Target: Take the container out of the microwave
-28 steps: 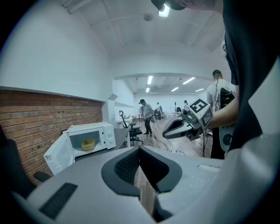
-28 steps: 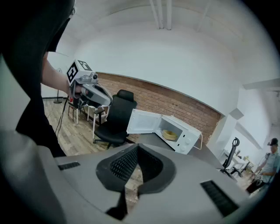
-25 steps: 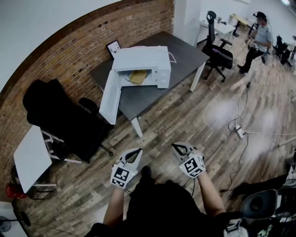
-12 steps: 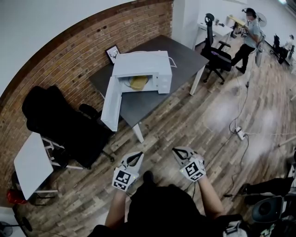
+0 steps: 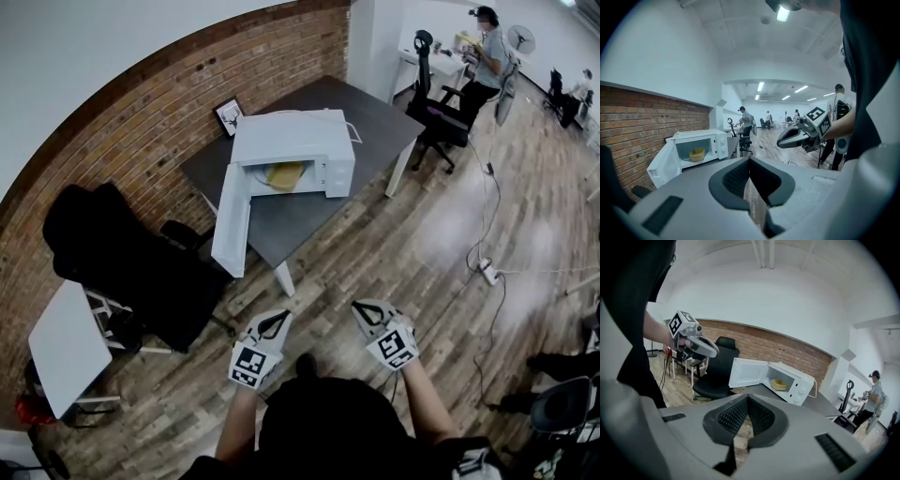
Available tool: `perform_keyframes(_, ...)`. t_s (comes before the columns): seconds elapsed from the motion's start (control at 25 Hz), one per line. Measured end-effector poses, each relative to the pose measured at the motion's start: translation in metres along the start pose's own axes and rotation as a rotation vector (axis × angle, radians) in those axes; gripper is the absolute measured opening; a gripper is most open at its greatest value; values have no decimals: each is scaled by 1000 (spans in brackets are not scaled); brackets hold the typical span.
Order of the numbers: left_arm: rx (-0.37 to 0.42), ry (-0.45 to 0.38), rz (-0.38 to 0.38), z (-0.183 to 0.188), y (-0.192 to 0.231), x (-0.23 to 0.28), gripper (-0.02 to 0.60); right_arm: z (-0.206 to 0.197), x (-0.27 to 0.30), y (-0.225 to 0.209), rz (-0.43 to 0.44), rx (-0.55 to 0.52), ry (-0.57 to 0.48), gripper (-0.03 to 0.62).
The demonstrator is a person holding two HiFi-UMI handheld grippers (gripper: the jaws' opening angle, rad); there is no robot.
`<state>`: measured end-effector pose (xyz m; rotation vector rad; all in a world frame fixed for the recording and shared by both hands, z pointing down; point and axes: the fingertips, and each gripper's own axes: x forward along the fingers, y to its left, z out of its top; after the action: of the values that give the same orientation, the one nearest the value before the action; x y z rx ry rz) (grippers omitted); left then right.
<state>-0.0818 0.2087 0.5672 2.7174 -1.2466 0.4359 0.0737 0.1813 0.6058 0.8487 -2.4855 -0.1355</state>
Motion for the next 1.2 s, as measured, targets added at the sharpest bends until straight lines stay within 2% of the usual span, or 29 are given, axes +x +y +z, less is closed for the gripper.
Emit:
perform_keyframes(0.6,41,-7,-87,-10,55,-5,3,16,53,19,-66,34,22,-2)
perform_keyframes(1.2,19,6,-130,-23,64,-16,3,18,65,33,-85,49,60,-2)
